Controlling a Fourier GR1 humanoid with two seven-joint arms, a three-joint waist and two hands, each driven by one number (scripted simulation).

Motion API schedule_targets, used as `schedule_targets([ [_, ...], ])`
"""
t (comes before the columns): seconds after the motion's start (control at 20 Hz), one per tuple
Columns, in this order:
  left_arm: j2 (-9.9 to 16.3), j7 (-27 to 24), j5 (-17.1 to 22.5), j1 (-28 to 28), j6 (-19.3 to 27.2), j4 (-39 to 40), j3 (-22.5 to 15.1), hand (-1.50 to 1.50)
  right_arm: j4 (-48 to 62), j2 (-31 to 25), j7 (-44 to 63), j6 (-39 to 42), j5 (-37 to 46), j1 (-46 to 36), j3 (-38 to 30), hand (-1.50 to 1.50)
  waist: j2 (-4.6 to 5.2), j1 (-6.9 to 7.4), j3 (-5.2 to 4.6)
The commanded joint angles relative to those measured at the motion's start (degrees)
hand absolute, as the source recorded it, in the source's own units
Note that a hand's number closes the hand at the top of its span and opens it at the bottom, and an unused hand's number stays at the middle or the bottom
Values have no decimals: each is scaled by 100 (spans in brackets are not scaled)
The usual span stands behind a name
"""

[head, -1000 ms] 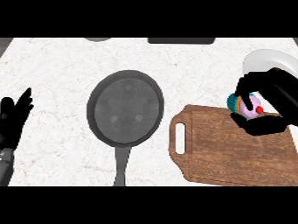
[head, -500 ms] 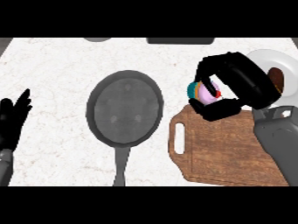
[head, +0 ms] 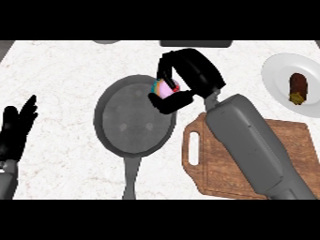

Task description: Pick the cupcake from the cutting board and place it in the pan

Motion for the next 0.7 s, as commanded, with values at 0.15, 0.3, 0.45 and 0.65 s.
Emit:
schedule_targets([
  [0.15, 148, -30, 8, -331, -247, 231, 154, 0, 2247, 550, -328, -1043, -229, -960, 378, 150, 40, 111, 0],
  [0.3, -139, 142, -171, -207, -45, -11, -67, 0, 2622, 557, -191, -1472, -886, -1148, 1043, 150, 27, 160, 1],
  [0.45, -104, 166, -144, -275, -93, -164, -57, 0, 3235, 560, -483, -1607, -1263, -1264, 1283, 150, 70, 331, 3],
  [0.65, -169, -161, -195, -456, -202, 449, -65, 0, 3213, 562, -611, -1759, -2156, -1097, 1790, 150, 117, 429, -1],
])
